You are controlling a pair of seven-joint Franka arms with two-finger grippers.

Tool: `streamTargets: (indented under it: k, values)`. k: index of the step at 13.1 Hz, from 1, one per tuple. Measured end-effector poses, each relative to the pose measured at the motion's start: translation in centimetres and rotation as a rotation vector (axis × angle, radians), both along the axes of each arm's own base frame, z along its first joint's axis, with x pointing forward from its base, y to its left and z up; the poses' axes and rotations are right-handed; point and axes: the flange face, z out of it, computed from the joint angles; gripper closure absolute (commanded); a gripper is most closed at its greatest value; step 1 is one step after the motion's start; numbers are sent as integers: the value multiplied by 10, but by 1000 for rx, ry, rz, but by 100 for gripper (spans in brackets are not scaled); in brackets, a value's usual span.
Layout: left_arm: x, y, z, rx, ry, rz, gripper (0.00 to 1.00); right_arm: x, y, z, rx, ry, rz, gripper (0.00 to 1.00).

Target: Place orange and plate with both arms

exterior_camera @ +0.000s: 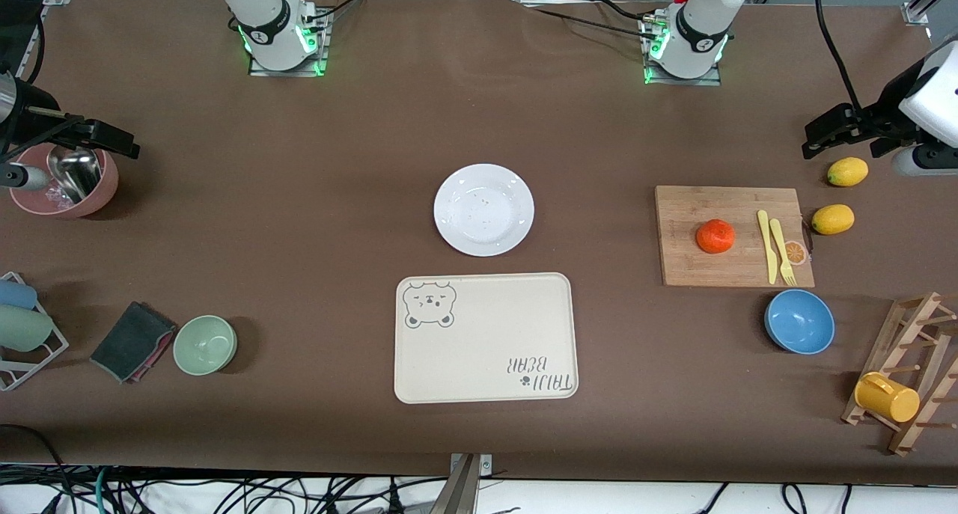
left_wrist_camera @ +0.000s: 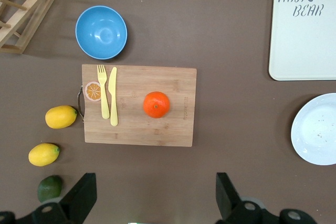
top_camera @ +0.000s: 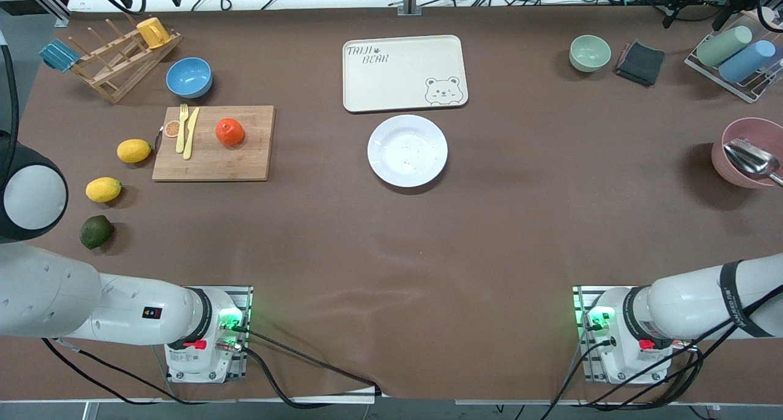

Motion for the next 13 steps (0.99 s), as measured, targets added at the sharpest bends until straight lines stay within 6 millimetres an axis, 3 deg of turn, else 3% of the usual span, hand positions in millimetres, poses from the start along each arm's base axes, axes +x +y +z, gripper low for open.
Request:
streamTargets:
  k: [13]
  values:
    - [0,0,0,0,0,0,0,-1,0,-1,0,13,0,0]
